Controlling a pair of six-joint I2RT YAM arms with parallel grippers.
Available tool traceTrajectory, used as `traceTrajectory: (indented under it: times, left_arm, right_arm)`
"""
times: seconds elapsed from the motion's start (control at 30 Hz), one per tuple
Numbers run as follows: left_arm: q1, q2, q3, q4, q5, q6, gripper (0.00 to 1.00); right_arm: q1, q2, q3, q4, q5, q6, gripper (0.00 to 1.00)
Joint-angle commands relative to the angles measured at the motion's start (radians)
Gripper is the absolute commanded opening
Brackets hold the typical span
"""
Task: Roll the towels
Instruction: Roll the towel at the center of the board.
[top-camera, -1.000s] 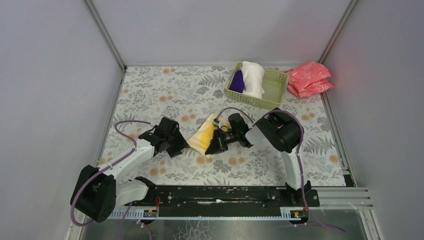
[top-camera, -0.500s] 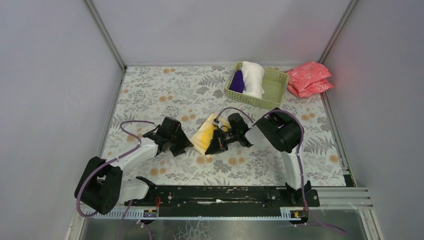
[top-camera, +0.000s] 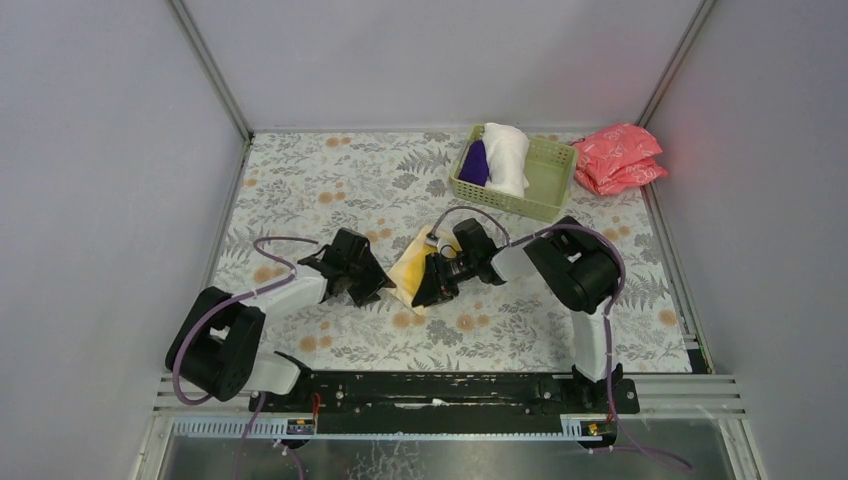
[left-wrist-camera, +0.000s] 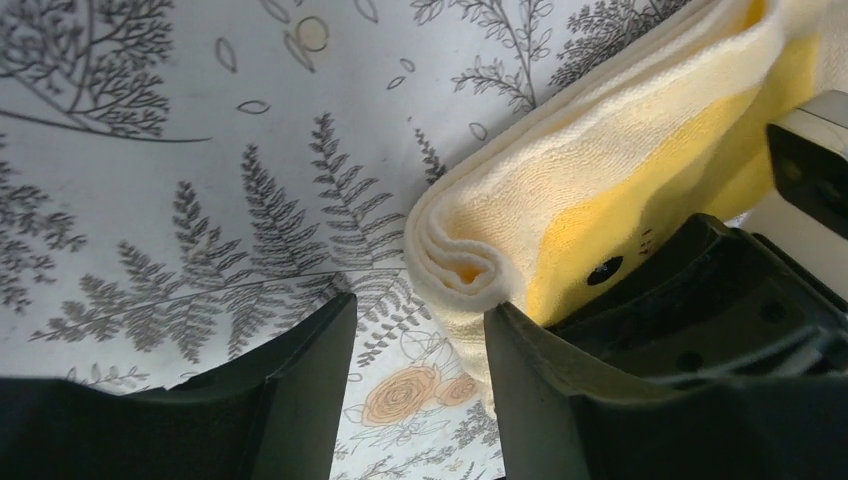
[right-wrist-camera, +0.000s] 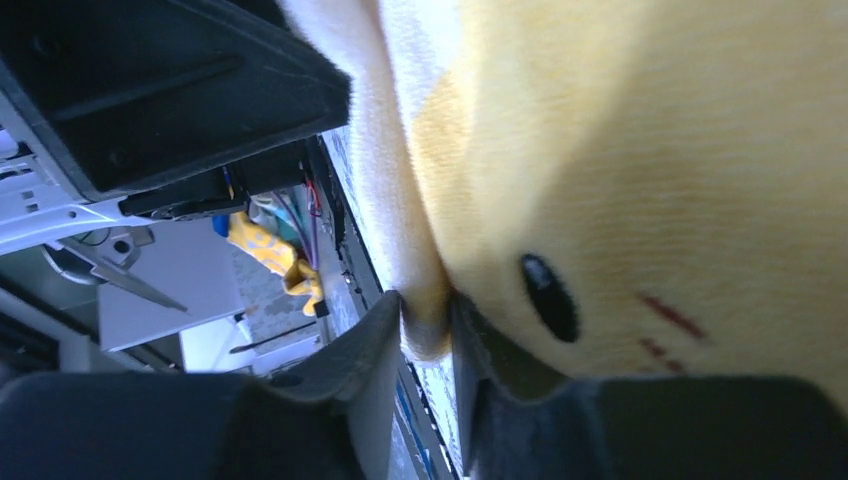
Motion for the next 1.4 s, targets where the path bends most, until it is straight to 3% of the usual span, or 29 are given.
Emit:
traceTrajectory:
  times: [0.0, 0.17, 0.33, 0.5, 0.73, 1.37]
  left_arm:
    - [0.001, 0.071, -0.004, 0.025, -0.021, 0.001, 0.50]
    - [0.001, 0.120, -0.004, 0.026, -0.021, 0.015, 0.50]
    - [0.001, 0.157, -0.006, 0.034, -0.013, 0.024, 0.50]
    - [0.000, 0.171, -0.003, 0.039, -0.007, 0.031, 0.50]
    - [0.000, 0.178, -0.003, 0.038, -0.010, 0.040, 0.50]
    - [0.000, 0.203, 0.009, 0.037, -0.011, 0.052, 0.50]
  right_arm:
    - [0.001, -0.131, 0.075, -0.258, 0.121, -0.213, 0.37]
    - [0.036, -0.256, 0.143, -0.516, 0.310, -0.412, 0.49]
    - [0.122, -0.353, 0.182, -0.628, 0.523, -0.556, 0.51]
    - [0.252, -0.341, 0.239, -0.703, 0.754, -0.677, 0.51]
    - [0.274, -0.283, 0.256, -0.666, 0.745, -0.717, 0.51]
    - [0.274, -0.203, 0.283, -0.723, 0.897, -0.820, 0.53]
